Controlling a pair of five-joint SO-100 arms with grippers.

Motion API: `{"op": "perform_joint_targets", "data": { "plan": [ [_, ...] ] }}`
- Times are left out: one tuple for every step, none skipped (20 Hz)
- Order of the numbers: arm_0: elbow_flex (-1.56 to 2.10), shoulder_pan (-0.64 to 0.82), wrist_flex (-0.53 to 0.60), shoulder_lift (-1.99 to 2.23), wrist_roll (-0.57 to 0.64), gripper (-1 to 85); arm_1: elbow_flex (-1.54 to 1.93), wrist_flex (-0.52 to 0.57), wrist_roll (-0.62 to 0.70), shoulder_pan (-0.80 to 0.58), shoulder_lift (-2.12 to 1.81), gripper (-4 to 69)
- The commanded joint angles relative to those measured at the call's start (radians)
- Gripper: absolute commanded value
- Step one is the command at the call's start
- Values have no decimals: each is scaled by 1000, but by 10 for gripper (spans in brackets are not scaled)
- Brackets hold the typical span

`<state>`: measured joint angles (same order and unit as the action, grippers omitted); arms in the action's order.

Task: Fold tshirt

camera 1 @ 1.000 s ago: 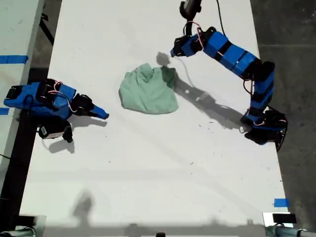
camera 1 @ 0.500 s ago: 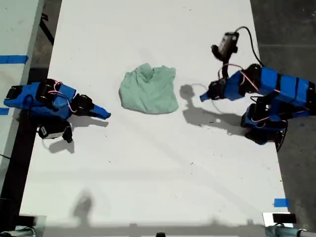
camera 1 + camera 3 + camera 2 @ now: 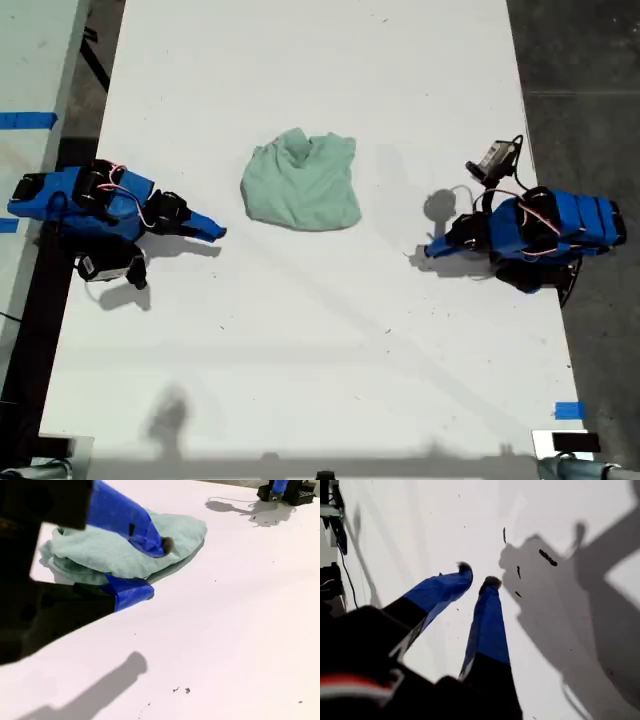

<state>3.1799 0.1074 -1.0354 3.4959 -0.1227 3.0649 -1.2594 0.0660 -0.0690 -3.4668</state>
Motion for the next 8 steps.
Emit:
{"op": "perform_joint_targets", "data": {
  "plan": [
    [11, -17, -2, 103, 11, 110, -2, -14, 250, 6, -20, 90],
    [11, -17, -2, 103, 11, 110, -2, -14, 488, 6, -20, 90],
    [11, -15, -2, 103, 11, 111, -3, -14, 765, 8, -20, 90],
    [11, -15, -2, 103, 11, 111, -6, -23, 775, 12, -21, 76],
    [11, -15, -2, 103, 11, 112, -6, -23, 773, 12, -21, 70],
    [11, -14, -2, 103, 11, 112, -6, -23, 773, 12, -21, 67],
    [11, -14, -2, 103, 11, 112, -6, -23, 773, 12, -21, 66],
    [11, -14, -2, 103, 11, 112, -6, -25, 773, 12, -21, 65]
  ]
}}
